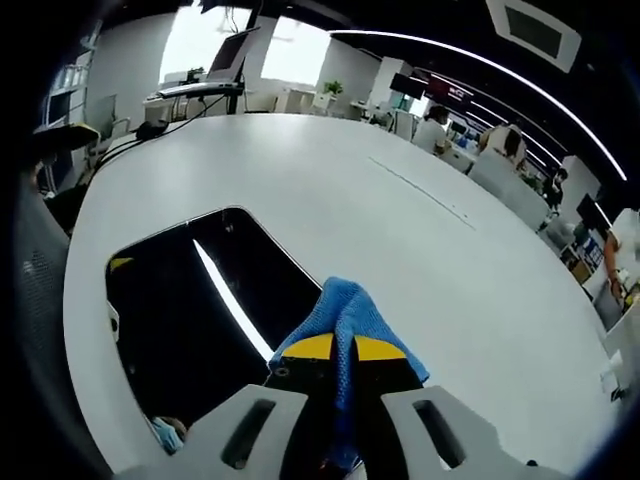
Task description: Wipe the mirror surface with the cleaning cloth until all visible marks leave the cleaned area.
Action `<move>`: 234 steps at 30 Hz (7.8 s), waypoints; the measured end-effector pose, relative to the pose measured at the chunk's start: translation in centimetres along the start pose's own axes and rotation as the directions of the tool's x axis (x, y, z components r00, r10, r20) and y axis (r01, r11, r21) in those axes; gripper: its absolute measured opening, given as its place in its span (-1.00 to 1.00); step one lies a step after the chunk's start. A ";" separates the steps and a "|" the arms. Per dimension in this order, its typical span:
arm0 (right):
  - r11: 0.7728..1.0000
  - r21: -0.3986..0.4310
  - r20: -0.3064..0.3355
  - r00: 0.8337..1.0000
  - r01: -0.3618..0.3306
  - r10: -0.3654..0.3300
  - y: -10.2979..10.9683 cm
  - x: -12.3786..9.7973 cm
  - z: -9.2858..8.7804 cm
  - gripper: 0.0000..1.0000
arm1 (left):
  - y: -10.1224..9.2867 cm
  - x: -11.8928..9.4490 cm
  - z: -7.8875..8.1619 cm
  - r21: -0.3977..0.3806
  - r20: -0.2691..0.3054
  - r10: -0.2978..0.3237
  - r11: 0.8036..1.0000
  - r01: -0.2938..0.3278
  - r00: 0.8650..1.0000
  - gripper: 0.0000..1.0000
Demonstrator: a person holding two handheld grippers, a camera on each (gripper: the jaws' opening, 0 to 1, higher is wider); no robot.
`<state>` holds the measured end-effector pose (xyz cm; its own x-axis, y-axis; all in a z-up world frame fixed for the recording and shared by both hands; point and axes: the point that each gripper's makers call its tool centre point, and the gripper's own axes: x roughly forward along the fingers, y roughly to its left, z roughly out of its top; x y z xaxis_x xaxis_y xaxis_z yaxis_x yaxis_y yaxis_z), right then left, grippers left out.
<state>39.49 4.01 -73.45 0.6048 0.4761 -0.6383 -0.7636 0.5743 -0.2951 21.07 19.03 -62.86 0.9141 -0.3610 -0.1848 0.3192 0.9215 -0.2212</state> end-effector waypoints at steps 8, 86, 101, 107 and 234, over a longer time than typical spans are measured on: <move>0.992 0.118 -0.024 0.998 -0.050 0.053 -0.2 0.0 -0.1 -1.00 | -0.1 0.0 0.0 0.000 0.001 -0.001 1.000 0.001 1.000 0.96; 0.949 0.106 -0.035 0.953 -0.296 0.301 8.7 -8.3 -4.3 -0.99 | 0.1 0.0 -0.1 0.003 -0.008 0.005 1.000 -0.005 1.000 0.96; 0.941 0.099 -0.023 0.945 -0.324 0.328 7.9 -8.5 -4.9 -1.00 | 0.1 0.0 -0.1 0.002 -0.008 0.004 1.000 -0.004 1.000 0.96; 0.944 0.126 -0.024 0.950 -0.305 0.310 6.8 -9.0 -5.8 -1.00 | 0.1 0.1 -0.1 0.002 -0.008 0.005 1.000 -0.005 1.000 0.96; 0.985 0.170 0.046 0.998 0.023 -0.032 -3.6 0.6 -1.3 -0.99 | 0.0 0.1 0.0 -0.001 -0.002 -0.003 1.000 0.003 1.000 0.94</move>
<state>42.32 1.31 -73.69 0.6384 0.4878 -0.5954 -0.6998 0.6900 -0.1849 21.16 18.99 -62.91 0.9128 -0.3638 -0.1857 0.3216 0.9204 -0.2225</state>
